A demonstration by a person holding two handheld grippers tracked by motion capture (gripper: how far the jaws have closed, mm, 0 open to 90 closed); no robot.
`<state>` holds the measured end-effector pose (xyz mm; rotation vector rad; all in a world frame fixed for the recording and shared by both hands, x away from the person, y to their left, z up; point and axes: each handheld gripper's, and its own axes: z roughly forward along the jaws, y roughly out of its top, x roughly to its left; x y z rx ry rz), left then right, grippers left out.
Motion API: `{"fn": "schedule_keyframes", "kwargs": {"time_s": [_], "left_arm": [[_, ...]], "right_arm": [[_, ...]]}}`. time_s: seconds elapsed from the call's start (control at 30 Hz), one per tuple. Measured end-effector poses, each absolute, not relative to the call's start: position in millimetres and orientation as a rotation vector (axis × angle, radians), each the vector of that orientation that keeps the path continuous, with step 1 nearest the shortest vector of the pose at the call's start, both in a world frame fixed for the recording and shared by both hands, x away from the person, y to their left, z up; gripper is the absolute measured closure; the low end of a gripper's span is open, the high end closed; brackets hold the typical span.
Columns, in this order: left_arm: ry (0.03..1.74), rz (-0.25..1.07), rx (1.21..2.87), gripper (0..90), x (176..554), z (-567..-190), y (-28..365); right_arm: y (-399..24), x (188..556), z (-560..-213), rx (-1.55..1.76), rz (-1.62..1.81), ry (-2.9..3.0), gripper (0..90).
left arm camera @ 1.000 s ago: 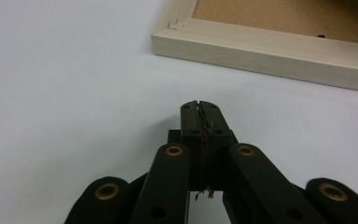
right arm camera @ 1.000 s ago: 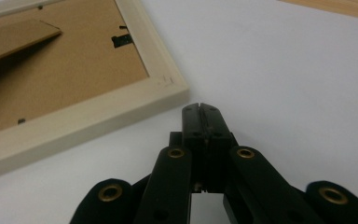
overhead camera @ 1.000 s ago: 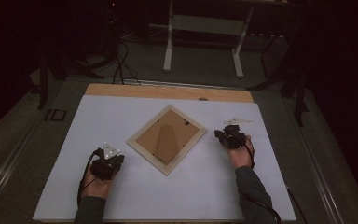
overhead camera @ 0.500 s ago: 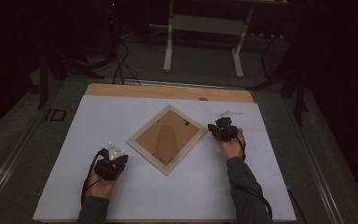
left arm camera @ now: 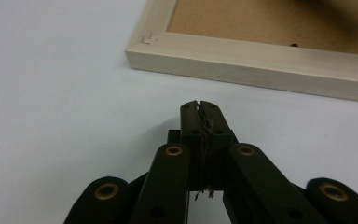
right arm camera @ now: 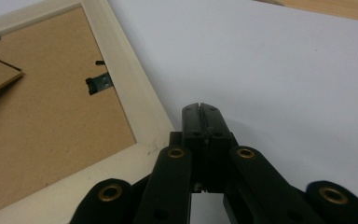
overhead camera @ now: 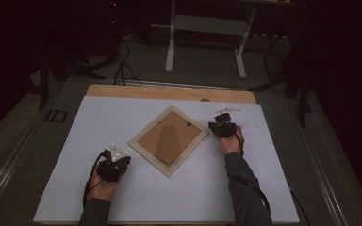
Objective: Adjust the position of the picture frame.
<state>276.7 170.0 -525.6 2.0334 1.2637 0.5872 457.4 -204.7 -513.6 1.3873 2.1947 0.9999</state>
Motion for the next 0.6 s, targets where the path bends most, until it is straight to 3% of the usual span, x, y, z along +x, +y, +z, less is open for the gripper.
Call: {"fn": "schedule_keyframes", "kwargs": {"time_s": [0.6], "left_arm": [[1.268, 0.568, 2.056, 89.9, 279, -527, 168]], "right_arm": [[-192, 462, -523, 1.251, 0.842, 2.357, 90.0]]}}
